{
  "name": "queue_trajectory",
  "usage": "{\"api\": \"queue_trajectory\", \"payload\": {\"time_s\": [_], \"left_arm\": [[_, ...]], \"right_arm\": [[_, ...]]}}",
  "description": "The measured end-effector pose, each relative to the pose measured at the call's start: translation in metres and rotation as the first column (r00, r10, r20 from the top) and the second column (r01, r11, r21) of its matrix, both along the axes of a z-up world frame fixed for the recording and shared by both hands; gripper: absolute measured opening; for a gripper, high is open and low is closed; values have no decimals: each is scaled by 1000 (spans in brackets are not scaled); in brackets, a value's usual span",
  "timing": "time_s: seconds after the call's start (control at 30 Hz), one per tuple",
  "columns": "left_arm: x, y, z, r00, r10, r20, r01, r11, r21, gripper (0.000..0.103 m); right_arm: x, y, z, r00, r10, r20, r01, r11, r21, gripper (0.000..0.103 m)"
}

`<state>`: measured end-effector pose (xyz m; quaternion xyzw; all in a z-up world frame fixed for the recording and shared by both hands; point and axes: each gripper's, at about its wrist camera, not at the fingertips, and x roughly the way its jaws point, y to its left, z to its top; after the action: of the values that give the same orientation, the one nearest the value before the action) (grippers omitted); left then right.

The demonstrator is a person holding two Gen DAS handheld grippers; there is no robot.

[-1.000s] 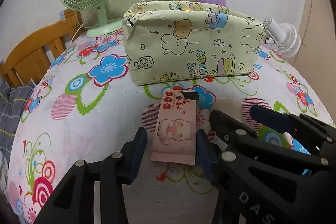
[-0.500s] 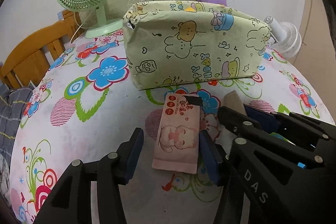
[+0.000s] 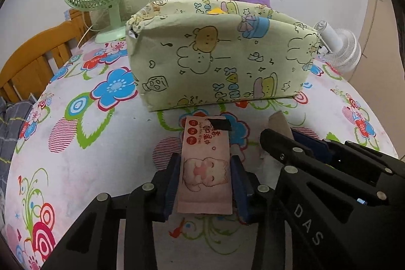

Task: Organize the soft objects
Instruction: 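Grasp the pink-and-white wipe pack with the left tool while the right tool grasps the white cloth roll, then lift both held items and carry them over the fabric box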

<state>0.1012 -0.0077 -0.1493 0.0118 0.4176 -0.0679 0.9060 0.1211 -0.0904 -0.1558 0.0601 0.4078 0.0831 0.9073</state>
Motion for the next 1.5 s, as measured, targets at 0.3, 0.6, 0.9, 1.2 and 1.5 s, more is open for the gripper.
{"api": "queue_trajectory", "payload": {"time_s": [0.3, 0.6, 0.9, 1.2, 1.5], "left_arm": [[-10, -17, 9, 1000, -3, 20, 4, 1000, -14, 39], [-20, -23, 29, 997, 10, 72, -9, 1000, -11, 39], [-33, -28, 52, 992, 13, 129, -11, 1000, -14, 39], [-42, -29, 79, 982, 17, 186, -13, 1000, -24, 39], [-50, -30, 104, 971, 16, 239, -9, 999, -31, 39]], "right_arm": [[-10, -17, 8, 1000, 1, 21, -2, 1000, 21, 19], [-24, -24, 28, 997, 13, 77, -16, 999, 38, 18], [-39, -30, 52, 991, 15, 134, -21, 999, 41, 18], [-51, -33, 82, 982, 15, 190, -21, 999, 33, 18], [-59, -35, 110, 970, 12, 242, -19, 999, 29, 18]]}}
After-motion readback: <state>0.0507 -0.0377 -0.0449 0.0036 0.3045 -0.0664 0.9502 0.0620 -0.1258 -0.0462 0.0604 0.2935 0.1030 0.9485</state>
